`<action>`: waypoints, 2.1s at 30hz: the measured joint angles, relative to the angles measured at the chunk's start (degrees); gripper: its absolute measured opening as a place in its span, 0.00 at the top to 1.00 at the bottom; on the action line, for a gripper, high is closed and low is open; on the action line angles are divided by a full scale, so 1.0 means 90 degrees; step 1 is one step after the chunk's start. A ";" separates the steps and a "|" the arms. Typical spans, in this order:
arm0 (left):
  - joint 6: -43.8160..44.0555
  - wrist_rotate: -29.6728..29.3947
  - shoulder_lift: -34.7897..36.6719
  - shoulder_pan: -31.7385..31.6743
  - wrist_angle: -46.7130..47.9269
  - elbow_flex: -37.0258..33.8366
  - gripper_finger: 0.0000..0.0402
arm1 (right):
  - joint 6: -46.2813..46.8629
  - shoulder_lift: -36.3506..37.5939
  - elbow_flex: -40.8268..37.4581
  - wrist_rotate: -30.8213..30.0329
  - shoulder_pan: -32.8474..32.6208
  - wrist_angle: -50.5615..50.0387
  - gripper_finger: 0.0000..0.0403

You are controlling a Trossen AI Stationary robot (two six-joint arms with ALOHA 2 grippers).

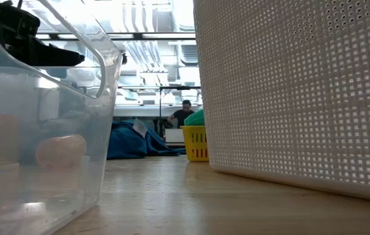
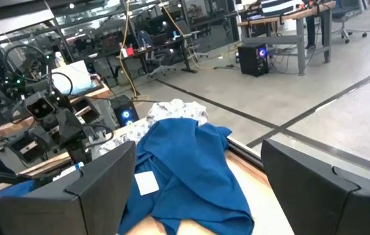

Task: Pick & place medical supplies in basket/bin
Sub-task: Put the white pill bottle into the transparent bin

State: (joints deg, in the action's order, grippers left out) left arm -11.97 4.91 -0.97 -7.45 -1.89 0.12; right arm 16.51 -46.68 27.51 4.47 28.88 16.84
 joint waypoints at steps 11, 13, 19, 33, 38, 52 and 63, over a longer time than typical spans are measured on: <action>0.0002 0.0000 0.0000 -0.0001 0.0000 -0.0002 0.71 | -0.0005 -0.0024 0.0000 0.0000 0.0000 -0.0007 0.19; 0.0002 0.0000 0.0000 0.0000 0.0000 0.0000 0.71 | -0.0005 -0.0024 0.0000 -0.0001 0.0000 -0.0007 0.19; 0.0000 0.0000 0.0000 0.0000 0.0000 -0.0002 0.71 | -0.0005 -0.0024 0.0000 0.0000 0.0000 -0.0008 0.19; 0.0007 0.0000 0.0000 0.0000 0.0000 -0.0002 0.71 | -0.0005 -0.0027 0.0000 0.0000 0.0000 -0.0011 0.19; 0.1135 -0.0003 0.0000 -0.0001 -0.0008 0.0000 0.71 | -0.0005 -0.0027 0.0000 -0.0002 0.0000 -0.0012 0.19; 0.3239 -0.0436 -0.0005 -0.0004 0.0782 0.0973 0.71 | -0.0007 -0.0031 0.0000 -0.0002 0.0000 -0.0015 0.19; 0.5658 -0.0769 -0.0984 -0.0004 0.1411 0.1558 0.71 | -0.0007 -0.0031 0.0000 -0.0002 0.0000 -0.0015 0.19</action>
State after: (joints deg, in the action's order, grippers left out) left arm 38.96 -2.02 -9.82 -7.49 10.81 14.14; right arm 16.45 -46.96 27.51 4.45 28.88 16.71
